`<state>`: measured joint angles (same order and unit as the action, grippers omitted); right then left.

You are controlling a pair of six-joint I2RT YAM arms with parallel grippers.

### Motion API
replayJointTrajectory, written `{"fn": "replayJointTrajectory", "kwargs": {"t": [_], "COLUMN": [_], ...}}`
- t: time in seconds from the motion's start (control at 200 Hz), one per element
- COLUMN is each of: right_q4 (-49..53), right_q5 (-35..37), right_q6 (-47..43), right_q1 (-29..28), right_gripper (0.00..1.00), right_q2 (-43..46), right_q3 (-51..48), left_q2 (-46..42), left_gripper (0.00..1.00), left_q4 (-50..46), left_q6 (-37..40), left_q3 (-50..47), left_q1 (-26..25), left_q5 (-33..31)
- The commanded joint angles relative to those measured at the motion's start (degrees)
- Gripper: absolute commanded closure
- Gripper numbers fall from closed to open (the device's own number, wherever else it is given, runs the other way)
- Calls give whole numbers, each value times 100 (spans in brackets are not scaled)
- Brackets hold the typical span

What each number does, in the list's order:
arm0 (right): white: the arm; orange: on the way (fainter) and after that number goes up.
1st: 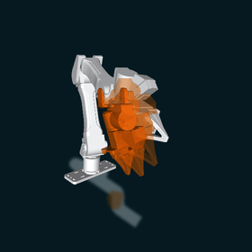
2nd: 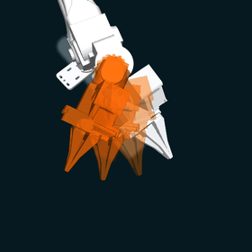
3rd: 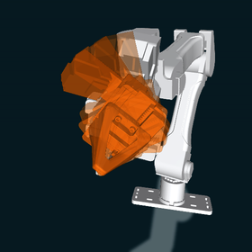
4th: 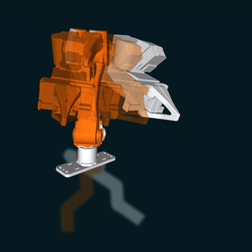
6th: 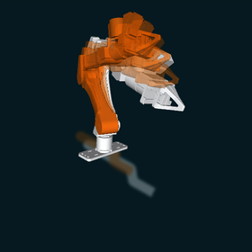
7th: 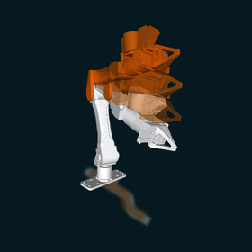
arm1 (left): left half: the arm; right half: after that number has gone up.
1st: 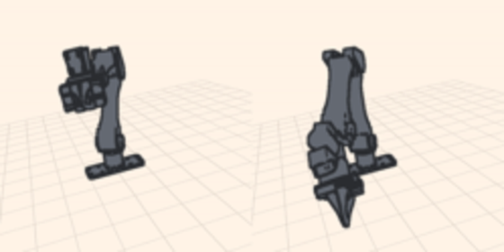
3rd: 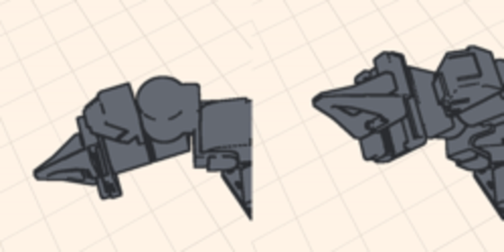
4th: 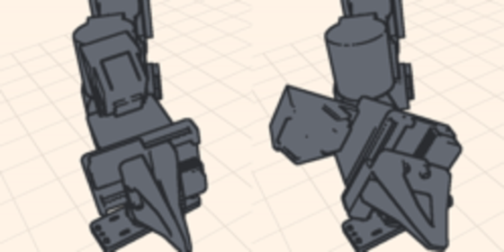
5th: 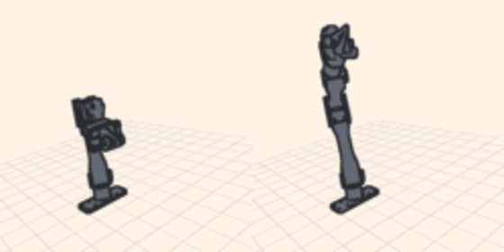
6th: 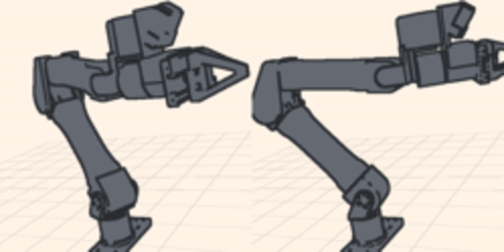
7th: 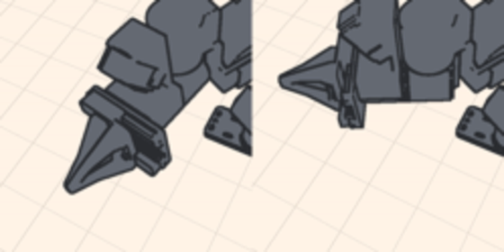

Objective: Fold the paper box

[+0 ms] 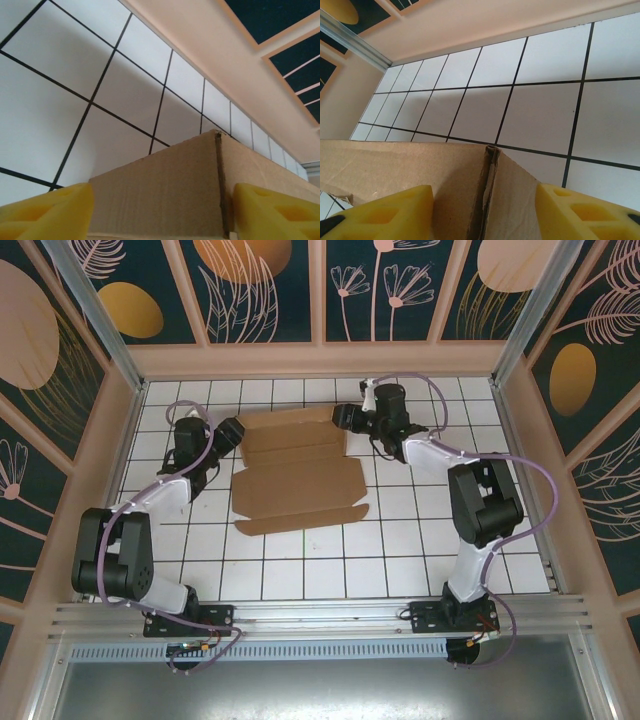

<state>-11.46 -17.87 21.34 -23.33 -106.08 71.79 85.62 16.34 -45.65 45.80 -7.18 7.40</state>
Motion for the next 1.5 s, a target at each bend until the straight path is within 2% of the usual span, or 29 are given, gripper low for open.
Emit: {"fn": "replayJointTrajectory", "kwargs": {"t": [0.0,0.17,0.305,0.46,0.606,0.746,0.911,0.971,1.076,1.151,1.241,1.341,1.496], "right_q4": [868,1861,2455,2796,2909,2766,1289,783,737,829,894,963,1076], "right_q5": [288,751,623,474,148,33,-550,-704,-746,-368,531,1183,1104], "right_q6": [29,140,219,294,387,357,1042,1219,1037,835,405,-129,-756], "right_q1": [60,107,275,545,849,953,888,699,142,-118,-190,-116,-64], "right_gripper": [46,48,49,49,48,47,47,47,46,44,43,44,42], "right_q2": [-266,-806,-1522,-2132,-2399,-2019,-583,46,954,1575,1995,1703,602], "right_q3": [484,1554,2526,3392,3685,2944,85,-902,-1861,-2302,-2475,-2056,-728], "left_q2": [-2,-358,-593,-981,-1256,-1447,-1610,-1632,-1616,-1539,-1488,-1457,-1508], "left_gripper": [21,11,7,3,2,1,1,1,2,2,2,1,2], "left_q4": [-1095,-1857,-2404,-2719,-2876,-2939,-2866,-2764,-2574,-2539,-2425,-2245,-2040], "left_q6": [340,855,1115,1196,1285,1398,1447,1365,1254,1210,1117,952,665], "left_q3": [468,1565,2385,2742,2858,2908,2859,2728,2444,2300,2085,1794,1132], "left_q1": [6,4,6,6,6,11,4,6,6,6,6,6,5], "left_q5": [-442,-833,-843,-883,-964,-1261,-1408,-1340,-1248,-1161,-1088,-944,-546]}}
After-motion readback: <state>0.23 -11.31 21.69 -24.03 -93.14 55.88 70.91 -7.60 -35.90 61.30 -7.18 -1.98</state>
